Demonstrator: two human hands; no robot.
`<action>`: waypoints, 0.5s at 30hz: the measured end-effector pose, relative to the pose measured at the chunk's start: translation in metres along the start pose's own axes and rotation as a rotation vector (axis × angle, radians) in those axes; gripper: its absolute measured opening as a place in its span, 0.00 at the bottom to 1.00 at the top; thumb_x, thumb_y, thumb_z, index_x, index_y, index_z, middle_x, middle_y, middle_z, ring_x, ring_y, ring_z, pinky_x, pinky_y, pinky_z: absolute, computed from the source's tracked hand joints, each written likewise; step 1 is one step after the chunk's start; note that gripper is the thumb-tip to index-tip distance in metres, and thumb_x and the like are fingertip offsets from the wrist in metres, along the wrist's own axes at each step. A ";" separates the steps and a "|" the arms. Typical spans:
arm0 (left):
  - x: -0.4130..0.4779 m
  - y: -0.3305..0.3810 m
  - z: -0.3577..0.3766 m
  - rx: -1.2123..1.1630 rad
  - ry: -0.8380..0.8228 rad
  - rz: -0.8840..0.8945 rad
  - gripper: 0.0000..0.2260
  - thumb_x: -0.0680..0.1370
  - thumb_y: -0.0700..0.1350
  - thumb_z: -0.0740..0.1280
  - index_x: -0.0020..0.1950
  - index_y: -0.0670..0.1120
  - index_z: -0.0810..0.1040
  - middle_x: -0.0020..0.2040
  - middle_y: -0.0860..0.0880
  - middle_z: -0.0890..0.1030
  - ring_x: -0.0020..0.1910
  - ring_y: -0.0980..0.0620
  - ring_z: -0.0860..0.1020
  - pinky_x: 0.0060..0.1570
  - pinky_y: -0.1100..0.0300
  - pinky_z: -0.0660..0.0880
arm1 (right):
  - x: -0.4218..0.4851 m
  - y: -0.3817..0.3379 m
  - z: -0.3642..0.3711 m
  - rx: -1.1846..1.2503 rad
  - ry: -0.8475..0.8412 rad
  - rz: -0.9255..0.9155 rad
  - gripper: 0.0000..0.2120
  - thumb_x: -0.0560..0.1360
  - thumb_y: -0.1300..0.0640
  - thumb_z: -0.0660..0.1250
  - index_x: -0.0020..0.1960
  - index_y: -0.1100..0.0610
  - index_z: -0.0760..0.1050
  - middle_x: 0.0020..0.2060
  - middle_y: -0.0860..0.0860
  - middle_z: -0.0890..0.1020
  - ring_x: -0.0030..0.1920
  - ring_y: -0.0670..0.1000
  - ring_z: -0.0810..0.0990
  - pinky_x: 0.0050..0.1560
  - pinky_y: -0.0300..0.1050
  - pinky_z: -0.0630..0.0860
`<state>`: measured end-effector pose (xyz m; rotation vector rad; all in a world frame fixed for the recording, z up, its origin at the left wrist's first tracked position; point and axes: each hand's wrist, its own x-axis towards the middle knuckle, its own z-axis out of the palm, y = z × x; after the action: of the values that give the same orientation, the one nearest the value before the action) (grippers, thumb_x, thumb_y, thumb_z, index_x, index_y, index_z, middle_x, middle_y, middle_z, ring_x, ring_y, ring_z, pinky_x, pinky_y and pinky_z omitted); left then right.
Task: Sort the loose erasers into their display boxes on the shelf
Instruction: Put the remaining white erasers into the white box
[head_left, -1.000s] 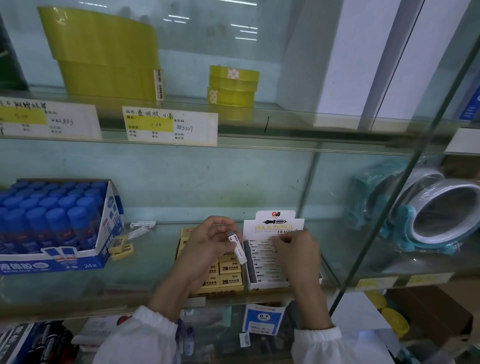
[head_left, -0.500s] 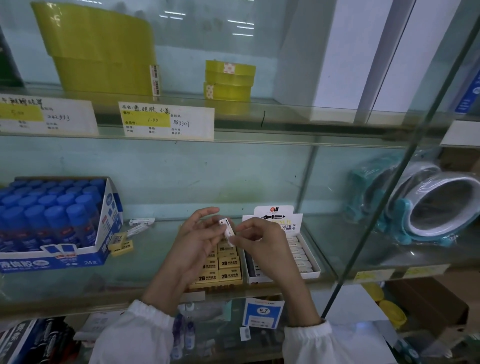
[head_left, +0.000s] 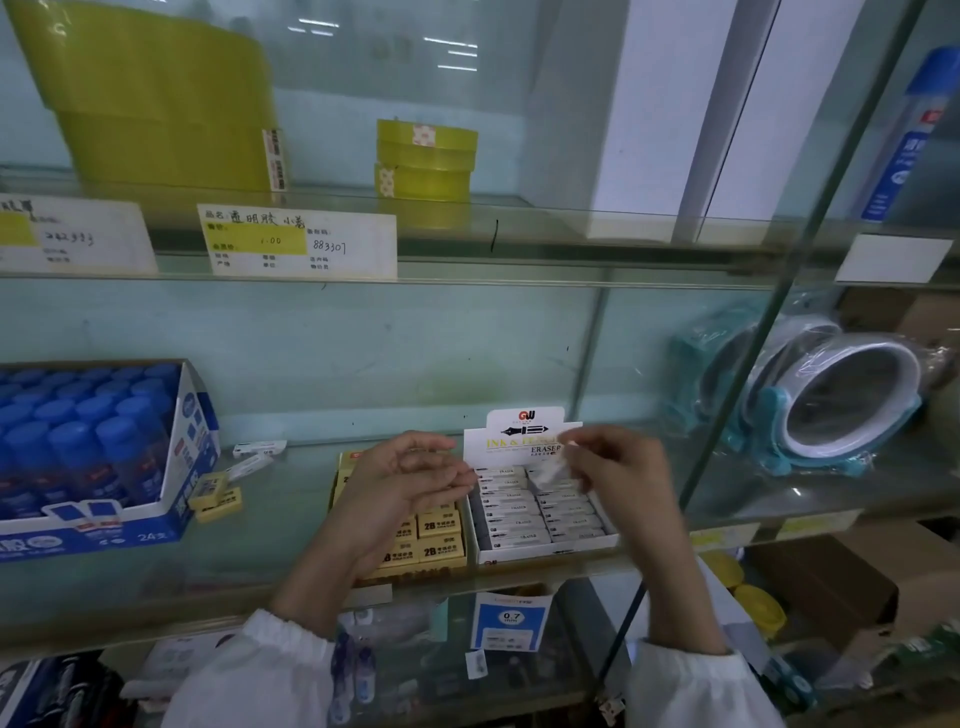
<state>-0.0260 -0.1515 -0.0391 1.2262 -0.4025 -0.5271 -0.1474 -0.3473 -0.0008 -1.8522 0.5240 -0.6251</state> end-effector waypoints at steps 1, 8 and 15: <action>0.000 0.000 0.000 0.002 -0.001 -0.002 0.14 0.75 0.27 0.68 0.59 0.36 0.79 0.51 0.34 0.85 0.52 0.37 0.85 0.51 0.51 0.83 | 0.000 -0.001 -0.012 -0.099 0.020 0.002 0.07 0.76 0.64 0.68 0.45 0.55 0.83 0.30 0.46 0.81 0.28 0.41 0.76 0.31 0.35 0.72; 0.001 0.000 0.002 0.021 -0.007 -0.012 0.13 0.75 0.27 0.68 0.58 0.35 0.79 0.50 0.33 0.85 0.49 0.37 0.86 0.48 0.51 0.84 | -0.008 0.007 -0.016 -0.232 0.056 0.175 0.06 0.73 0.63 0.73 0.38 0.56 0.84 0.28 0.52 0.83 0.25 0.48 0.78 0.30 0.44 0.78; 0.000 0.001 0.001 0.034 0.012 -0.010 0.12 0.76 0.28 0.68 0.58 0.35 0.80 0.50 0.34 0.85 0.45 0.39 0.86 0.45 0.51 0.84 | -0.009 0.006 -0.012 -0.284 0.146 0.138 0.09 0.74 0.63 0.71 0.37 0.55 0.82 0.30 0.52 0.83 0.27 0.48 0.79 0.31 0.42 0.76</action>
<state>-0.0263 -0.1521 -0.0375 1.2639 -0.3965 -0.5235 -0.1622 -0.3525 -0.0039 -2.0225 0.8669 -0.6199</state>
